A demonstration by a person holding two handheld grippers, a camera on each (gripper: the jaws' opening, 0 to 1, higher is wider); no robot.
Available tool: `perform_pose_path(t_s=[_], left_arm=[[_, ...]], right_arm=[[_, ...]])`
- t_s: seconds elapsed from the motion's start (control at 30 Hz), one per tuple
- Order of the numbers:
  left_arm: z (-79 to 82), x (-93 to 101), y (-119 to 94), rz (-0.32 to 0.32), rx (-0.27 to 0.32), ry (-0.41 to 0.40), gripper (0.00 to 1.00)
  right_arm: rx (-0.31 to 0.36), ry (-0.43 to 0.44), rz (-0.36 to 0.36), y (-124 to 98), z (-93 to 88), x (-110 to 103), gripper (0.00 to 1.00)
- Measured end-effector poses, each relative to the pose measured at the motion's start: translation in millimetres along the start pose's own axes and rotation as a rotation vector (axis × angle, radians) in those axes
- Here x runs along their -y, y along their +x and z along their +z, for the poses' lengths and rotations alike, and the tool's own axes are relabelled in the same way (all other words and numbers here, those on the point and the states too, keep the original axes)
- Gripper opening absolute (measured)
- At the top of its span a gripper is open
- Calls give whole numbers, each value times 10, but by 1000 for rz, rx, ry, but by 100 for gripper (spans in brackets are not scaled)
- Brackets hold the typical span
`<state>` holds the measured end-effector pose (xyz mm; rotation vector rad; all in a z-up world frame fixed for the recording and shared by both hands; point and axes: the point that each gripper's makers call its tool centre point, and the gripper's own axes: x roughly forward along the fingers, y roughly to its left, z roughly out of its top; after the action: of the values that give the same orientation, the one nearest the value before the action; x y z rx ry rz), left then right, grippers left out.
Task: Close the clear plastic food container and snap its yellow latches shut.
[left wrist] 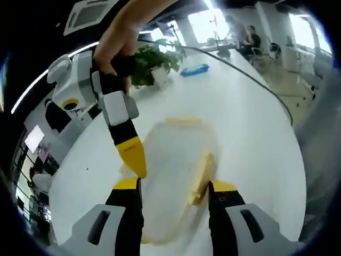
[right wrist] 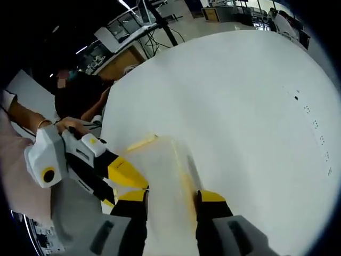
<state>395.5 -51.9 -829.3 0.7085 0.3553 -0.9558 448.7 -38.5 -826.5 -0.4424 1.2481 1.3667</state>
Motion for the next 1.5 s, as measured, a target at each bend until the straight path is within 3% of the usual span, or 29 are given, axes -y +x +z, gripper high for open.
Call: perform_pose_path(t_s=[0.5, 0.7, 0.77, 1.0, 1.17, 1.43, 1.5], left_arm=[[21, -36, -29, 36, 11, -8, 40], [12, -24, -35, 41, 24, -15, 40], [29, -24, -50, 25, 60, -34, 42], [24, 15, -104, -27, 40, 28, 44], [44, 43, -145, -148, 65, -5, 48], [89, 75, -219, -266, 89, -111, 52], [81, 67, -232, -270, 85, -101, 53]], right_arm=[[-8, -24, -59, 19, 4, -9, 36], [22, -31, -68, 11, -3, -7, 36], [42, -32, -72, 7, -2, -12, 36], [79, -19, -50, 26, -3, -58, 36], [107, -27, -47, 24, -4, -58, 36], [73, -32, -16, 48, 5, -85, 36], [74, -33, -10, 57, 6, -99, 36]])
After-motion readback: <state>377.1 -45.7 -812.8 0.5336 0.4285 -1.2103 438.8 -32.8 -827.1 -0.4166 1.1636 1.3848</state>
